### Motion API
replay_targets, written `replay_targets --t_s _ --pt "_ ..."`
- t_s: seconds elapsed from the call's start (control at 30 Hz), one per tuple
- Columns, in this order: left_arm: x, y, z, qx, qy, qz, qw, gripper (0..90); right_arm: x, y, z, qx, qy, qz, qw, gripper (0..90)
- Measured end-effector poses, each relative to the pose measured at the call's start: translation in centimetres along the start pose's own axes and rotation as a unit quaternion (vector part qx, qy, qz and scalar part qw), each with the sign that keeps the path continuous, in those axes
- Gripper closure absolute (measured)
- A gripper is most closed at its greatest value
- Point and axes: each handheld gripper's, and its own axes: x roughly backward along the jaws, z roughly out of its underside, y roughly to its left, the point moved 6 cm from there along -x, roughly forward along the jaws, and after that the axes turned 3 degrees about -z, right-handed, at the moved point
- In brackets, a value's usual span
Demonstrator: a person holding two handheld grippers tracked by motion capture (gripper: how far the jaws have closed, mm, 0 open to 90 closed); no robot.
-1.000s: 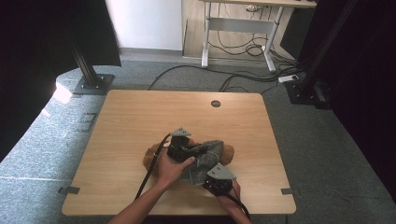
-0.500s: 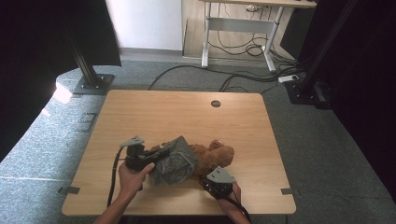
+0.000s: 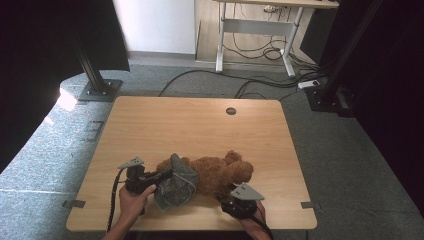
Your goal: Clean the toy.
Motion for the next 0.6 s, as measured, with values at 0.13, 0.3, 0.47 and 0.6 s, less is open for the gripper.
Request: replay_targets --t_s 0.13,0.3,0.47,0.6 --pt "0.2 -0.1 0.5 0.0 -0.003 0.002 1.0 79.7 3.8 -1.2 -1.3 -0.054 -0.048 -0.01 0.9973 28.8" --pt "0.4 -0.4 0.9 -0.008 -0.002 0.001 1.0 79.7 6.7 -2.2 -4.0 -0.056 -0.081 -0.005 0.9951 23.5" --pt "0.6 -0.6 1.1 -0.014 0.001 0.0 0.9999 79.7 6.2 -2.6 -8.2 -0.03 -0.085 -0.013 0.9958 19.3" --pt "0.7 -0.7 1.2 -0.014 0.004 0.001 0.9999 79.7 2.8 -2.5 -9.0 -0.028 -0.036 -0.047 0.9979 17.4"
